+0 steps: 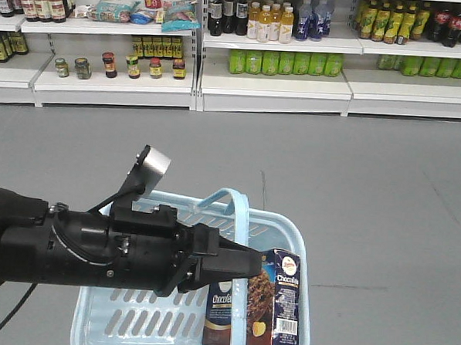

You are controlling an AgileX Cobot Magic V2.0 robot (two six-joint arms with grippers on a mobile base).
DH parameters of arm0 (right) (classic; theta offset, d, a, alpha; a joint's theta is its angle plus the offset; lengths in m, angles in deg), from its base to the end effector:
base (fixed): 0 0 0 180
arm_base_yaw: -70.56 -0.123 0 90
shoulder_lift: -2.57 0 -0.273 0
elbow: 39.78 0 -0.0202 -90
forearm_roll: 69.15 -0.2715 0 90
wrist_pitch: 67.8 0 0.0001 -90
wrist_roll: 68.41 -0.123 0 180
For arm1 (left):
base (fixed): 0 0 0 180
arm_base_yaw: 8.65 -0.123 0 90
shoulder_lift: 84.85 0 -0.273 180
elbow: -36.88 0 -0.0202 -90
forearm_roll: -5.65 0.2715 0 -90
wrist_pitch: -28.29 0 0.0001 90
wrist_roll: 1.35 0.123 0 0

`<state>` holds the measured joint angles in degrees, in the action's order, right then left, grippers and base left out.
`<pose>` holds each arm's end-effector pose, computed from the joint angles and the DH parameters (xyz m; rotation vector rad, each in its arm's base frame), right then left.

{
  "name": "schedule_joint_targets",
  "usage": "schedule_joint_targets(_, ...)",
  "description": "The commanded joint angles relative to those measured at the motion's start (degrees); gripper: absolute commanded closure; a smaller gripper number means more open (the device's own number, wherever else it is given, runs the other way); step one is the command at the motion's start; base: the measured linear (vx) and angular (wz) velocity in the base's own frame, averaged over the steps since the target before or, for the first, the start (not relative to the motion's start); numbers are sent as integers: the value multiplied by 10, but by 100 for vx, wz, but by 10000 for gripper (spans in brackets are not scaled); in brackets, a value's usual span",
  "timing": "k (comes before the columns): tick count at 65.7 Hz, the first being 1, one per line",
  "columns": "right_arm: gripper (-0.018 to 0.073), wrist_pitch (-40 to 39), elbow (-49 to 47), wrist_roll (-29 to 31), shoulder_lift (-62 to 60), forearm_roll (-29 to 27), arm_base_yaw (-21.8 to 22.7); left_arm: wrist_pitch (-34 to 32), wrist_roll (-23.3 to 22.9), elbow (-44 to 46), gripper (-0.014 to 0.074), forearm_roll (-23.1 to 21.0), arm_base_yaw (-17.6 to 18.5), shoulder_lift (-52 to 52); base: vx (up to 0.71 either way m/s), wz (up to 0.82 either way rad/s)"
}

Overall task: Left arm holds basket, right arm returns cookies
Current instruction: 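Drive forward toward the drink shelves holding the basket in left gripper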

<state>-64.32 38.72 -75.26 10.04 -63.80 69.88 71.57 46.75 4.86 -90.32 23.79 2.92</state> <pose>0.1217 0.0007 0.1988 0.0158 1.5609 0.0257 0.2225 -0.2409 0.2416 0.2177 2.2713 -1.5979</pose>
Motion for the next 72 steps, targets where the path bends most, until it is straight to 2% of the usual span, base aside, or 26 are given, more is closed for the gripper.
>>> schedule_joint_targets(1, 570, -40, 10, 4, -7, 5, 1, 25, 5, 22, 599, -59, 0, -23, 47, -3)
schedule_joint_targets(72, 570, -40, 10, 4, -7, 5, 1, 21, 5, 22, 599, -60, 0, -23, 47, 2)
